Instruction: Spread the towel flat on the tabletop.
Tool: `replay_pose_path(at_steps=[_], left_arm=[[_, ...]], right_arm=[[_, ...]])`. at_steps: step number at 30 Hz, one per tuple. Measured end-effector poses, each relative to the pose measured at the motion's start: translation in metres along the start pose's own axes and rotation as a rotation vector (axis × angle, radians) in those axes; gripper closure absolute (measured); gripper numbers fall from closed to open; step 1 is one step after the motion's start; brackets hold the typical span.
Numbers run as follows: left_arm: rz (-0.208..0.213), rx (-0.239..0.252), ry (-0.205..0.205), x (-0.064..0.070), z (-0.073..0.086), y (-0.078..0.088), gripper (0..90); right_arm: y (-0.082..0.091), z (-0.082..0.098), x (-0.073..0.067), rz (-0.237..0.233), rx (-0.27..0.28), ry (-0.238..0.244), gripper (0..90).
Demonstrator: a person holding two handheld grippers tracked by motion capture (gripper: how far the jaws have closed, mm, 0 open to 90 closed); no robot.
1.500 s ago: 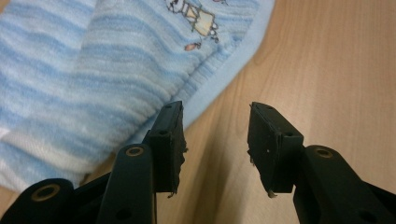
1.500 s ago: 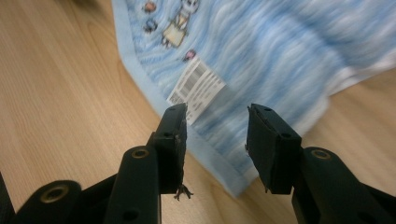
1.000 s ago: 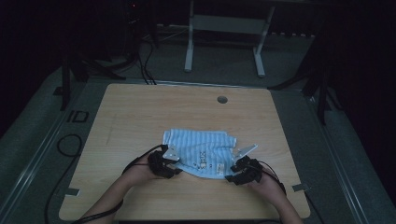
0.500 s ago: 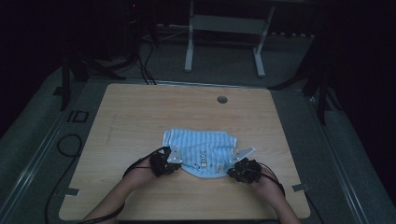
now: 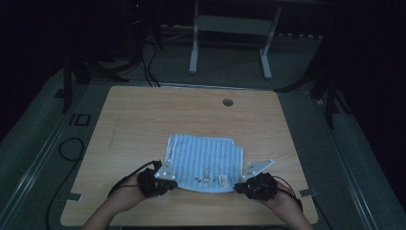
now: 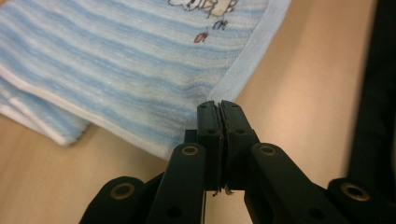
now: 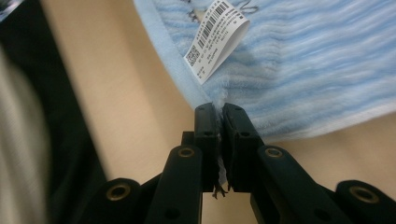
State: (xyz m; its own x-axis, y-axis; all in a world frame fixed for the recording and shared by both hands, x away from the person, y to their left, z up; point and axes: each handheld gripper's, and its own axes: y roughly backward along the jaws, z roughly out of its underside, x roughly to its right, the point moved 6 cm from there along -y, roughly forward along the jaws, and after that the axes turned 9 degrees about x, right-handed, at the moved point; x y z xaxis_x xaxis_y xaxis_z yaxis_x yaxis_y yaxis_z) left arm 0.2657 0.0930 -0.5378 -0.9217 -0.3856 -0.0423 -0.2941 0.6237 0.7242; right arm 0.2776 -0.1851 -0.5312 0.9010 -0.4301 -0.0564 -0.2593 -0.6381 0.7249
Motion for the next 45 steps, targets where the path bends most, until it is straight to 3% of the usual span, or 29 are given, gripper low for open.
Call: replay_pose_path(at_steps=[1,2,4,7,8,10,12,13,14,15,16,17,18,19,20,21,22,23,24,25,26,27,29,36,37,38,39,42,45], left_arm=[[0.000,0.000,0.000,0.000,0.000,0.000,88.4],[0.039,-0.037,-0.011,0.016,0.004,0.003,88.4],[0.052,-0.046,-0.008,0.025,0.005,0.004,88.4],[0.144,-0.095,0.009,0.052,0.015,0.004,88.1],[0.190,-0.122,0.018,0.058,0.019,0.002,87.9],[0.214,-0.100,0.057,0.060,0.021,0.002,84.6],[0.215,-0.075,0.074,0.056,0.020,0.006,76.2],[0.167,-0.033,0.113,0.041,0.017,0.013,70.8],[0.167,-0.033,0.113,0.041,0.017,0.013,65.7],[0.091,-0.011,0.103,0.023,0.015,0.021,59.4],[0.091,-0.011,0.103,0.023,0.015,0.021,58.8],[0.040,0.013,0.122,0.004,0.013,0.024,54.8],[0.040,0.013,0.122,0.004,0.013,0.024,51.7],[-0.004,0.025,0.151,-0.019,0.014,0.024,51.7],[-0.004,0.025,0.151,-0.019,0.014,0.024,51.6],[-0.024,0.042,0.216,-0.042,0.015,0.018,51.4],[-0.024,0.042,0.216,-0.042,0.015,0.018,51.5],[-0.078,0.004,0.223,-0.061,0.018,0.008,51.4],[-0.078,0.004,0.223,-0.061,0.018,0.008,51.4],[-0.104,-0.012,0.235,-0.075,0.019,-0.003,51.4],[-0.104,-0.012,0.235,-0.075,0.019,-0.003,51.1],[-0.094,-0.011,0.275,-0.084,0.018,-0.013,49.1],[-0.080,-0.007,0.301,-0.088,0.016,-0.021,47.6],[-0.061,-0.033,0.297,-0.088,0.011,-0.037,53.2],[-0.066,-0.031,0.298,-0.089,0.010,-0.040,58.2],[-0.066,-0.031,0.298,-0.089,0.010,-0.040,64.4],[-0.068,-0.030,0.288,-0.089,0.010,-0.041,74.5],[-0.069,-0.014,0.295,-0.091,0.007,-0.040,85.9],[-0.095,-0.004,0.283,-0.095,0.002,-0.037,88.3]], right_arm=[[0.000,0.000,0.000,0.000,0.000,0.000,84.6],[-0.003,0.009,-0.012,-0.048,-0.038,0.005,84.5],[-0.004,0.013,-0.016,-0.067,-0.055,0.014,84.5],[-0.009,0.034,-0.037,-0.140,-0.114,0.008,83.6],[-0.010,0.038,-0.041,-0.160,-0.128,0.010,81.3],[-0.014,0.046,-0.049,-0.207,-0.154,0.014,69.3],[-0.014,0.047,-0.050,-0.217,-0.153,-0.002,65.9],[-0.010,0.044,-0.042,-0.197,-0.129,-0.031,62.1],[-0.010,0.044,-0.042,-0.197,-0.129,-0.031,62.1],[-0.002,0.035,-0.033,-0.178,-0.089,-0.040,55.6],[-0.002,0.035,-0.033,-0.178,-0.089,-0.040,55.6],[0.006,0.024,-0.019,-0.107,-0.056,-0.030,51.6],[0.006,0.024,-0.019,-0.107,-0.056,-0.030,51.6],[0.013,0.013,-0.001,-0.037,-0.017,-0.040,50.6],[0.013,0.013,-0.001,-0.037,-0.017,-0.040,50.6],[0.014,0.006,0.019,0.024,-0.010,-0.059,50.4],[0.014,0.006,0.019,0.024,-0.010,-0.059,50.4],[0.010,0.000,0.039,0.089,-0.006,-0.075,50.4],[0.010,0.000,0.039,0.089,-0.006,-0.075,50.4],[0.003,-0.003,0.055,0.113,-0.007,-0.099,49.7],[0.003,-0.003,0.055,0.113,-0.007,-0.099,49.7],[-0.005,-0.005,0.066,0.123,-0.007,-0.112,49.0],[-0.015,-0.005,0.077,0.144,-0.023,-0.135,48.0],[-0.042,-0.002,0.092,0.118,-0.085,-0.158,45.9],[-0.047,-0.003,0.091,0.097,-0.092,-0.155,58.1],[-0.047,-0.003,0.091,0.097,-0.092,-0.155,58.1],[-0.050,-0.004,0.087,0.068,-0.106,-0.136,76.3],[-0.048,-0.008,0.084,0.072,-0.093,-0.121,84.3],[-0.041,-0.017,0.085,0.087,-0.062,-0.110,85.5]])
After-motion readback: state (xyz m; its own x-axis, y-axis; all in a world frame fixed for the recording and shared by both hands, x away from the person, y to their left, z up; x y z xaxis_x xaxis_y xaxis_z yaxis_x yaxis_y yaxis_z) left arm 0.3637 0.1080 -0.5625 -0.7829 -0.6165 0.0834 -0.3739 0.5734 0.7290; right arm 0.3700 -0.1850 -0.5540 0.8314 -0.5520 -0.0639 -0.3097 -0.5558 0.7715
